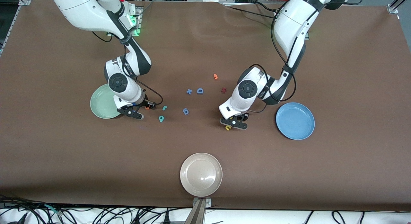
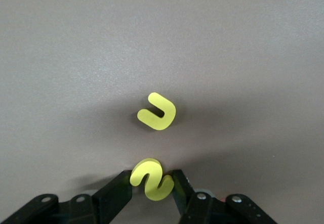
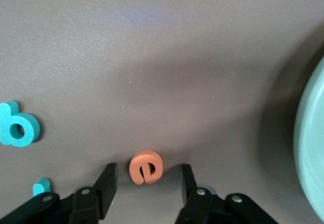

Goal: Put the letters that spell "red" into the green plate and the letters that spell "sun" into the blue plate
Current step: 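Grasp the yellow s with the left gripper while the right gripper grasps the orange e, then drop the s and e on the blue and green plates with both grippers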

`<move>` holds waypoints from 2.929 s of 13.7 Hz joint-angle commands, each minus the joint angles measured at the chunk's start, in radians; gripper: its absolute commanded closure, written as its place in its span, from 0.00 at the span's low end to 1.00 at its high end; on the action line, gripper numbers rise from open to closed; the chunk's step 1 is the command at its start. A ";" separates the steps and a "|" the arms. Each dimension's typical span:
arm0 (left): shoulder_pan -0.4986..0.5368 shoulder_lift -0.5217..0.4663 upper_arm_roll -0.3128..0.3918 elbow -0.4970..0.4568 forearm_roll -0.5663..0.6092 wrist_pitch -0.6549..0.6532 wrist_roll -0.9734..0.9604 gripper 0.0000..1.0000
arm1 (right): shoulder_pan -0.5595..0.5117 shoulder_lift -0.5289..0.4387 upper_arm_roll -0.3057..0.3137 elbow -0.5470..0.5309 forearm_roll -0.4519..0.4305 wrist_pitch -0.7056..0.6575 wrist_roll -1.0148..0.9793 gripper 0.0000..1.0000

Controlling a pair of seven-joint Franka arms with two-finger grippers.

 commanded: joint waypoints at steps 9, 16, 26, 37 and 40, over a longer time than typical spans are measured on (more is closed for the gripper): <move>0.176 -0.170 0.011 0.049 0.022 -0.321 0.299 0.76 | 0.001 0.007 -0.012 -0.025 -0.017 0.044 0.002 0.74; 0.374 -0.175 0.011 0.000 0.019 -0.400 0.688 0.74 | 0.000 -0.041 -0.014 -0.016 -0.017 -0.030 0.002 0.91; 0.425 -0.138 0.010 -0.005 0.025 -0.394 0.706 0.00 | -0.002 -0.240 -0.158 -0.016 -0.017 -0.341 -0.186 0.91; 0.110 -0.137 0.000 0.014 0.027 -0.370 0.191 0.00 | -0.005 -0.253 -0.321 -0.301 -0.017 -0.026 -0.435 0.68; 0.080 -0.111 -0.001 0.009 0.015 -0.318 0.031 0.00 | -0.005 -0.253 -0.321 -0.300 -0.012 -0.026 -0.433 0.02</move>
